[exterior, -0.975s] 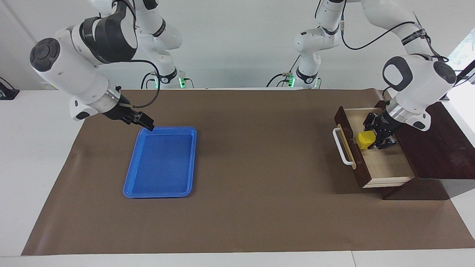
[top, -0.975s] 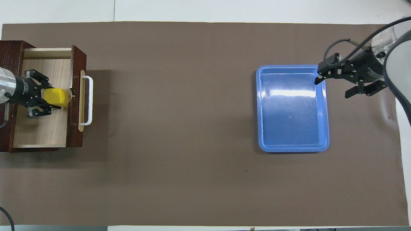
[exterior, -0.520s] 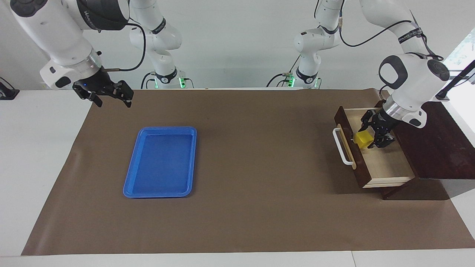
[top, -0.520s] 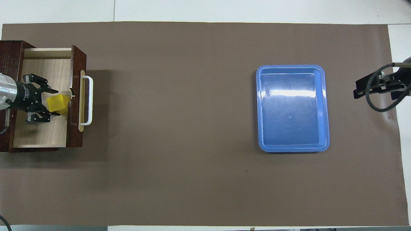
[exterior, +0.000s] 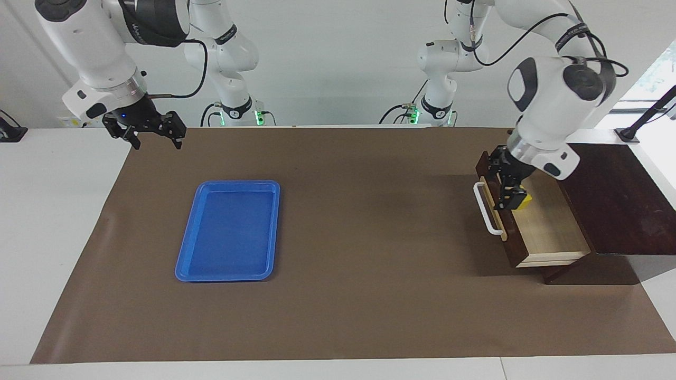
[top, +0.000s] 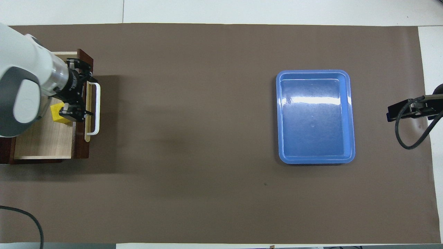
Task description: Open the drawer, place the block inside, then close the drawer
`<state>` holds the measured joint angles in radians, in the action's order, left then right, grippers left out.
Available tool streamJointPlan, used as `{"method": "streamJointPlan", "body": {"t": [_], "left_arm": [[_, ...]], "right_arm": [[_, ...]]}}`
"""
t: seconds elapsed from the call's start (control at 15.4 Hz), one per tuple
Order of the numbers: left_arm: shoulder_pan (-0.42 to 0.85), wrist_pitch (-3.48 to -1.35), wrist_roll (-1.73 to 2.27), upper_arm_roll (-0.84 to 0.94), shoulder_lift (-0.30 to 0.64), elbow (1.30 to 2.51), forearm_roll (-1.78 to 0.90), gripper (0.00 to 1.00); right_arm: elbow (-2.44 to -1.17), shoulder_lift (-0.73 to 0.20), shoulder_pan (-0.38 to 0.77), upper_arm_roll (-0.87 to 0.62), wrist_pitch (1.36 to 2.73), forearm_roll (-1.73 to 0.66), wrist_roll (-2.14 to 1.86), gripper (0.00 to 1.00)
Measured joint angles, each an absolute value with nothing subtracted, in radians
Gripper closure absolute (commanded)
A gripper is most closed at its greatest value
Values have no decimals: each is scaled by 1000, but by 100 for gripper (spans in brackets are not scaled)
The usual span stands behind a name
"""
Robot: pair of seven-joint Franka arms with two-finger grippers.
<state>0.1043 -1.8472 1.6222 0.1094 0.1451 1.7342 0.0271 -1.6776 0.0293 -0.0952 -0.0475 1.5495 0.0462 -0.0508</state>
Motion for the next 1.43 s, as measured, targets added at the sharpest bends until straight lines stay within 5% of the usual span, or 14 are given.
{"method": "streamJointPlan", "body": {"t": [0.33, 1.1, 1.43], "left_arm": [[88, -1946, 1626, 89, 142, 1842, 88, 0], [-164, -2027, 1445, 84, 138, 1844, 233, 0], [-169, -2033, 1409, 102, 137, 1843, 230, 0]], "right_arm": [[-1629, 24, -109, -47, 1483, 27, -43, 0], [-1617, 0, -111, -43, 1470, 26, -42, 0], [-1617, -15, -93, -16, 1465, 25, -42, 0]]}}
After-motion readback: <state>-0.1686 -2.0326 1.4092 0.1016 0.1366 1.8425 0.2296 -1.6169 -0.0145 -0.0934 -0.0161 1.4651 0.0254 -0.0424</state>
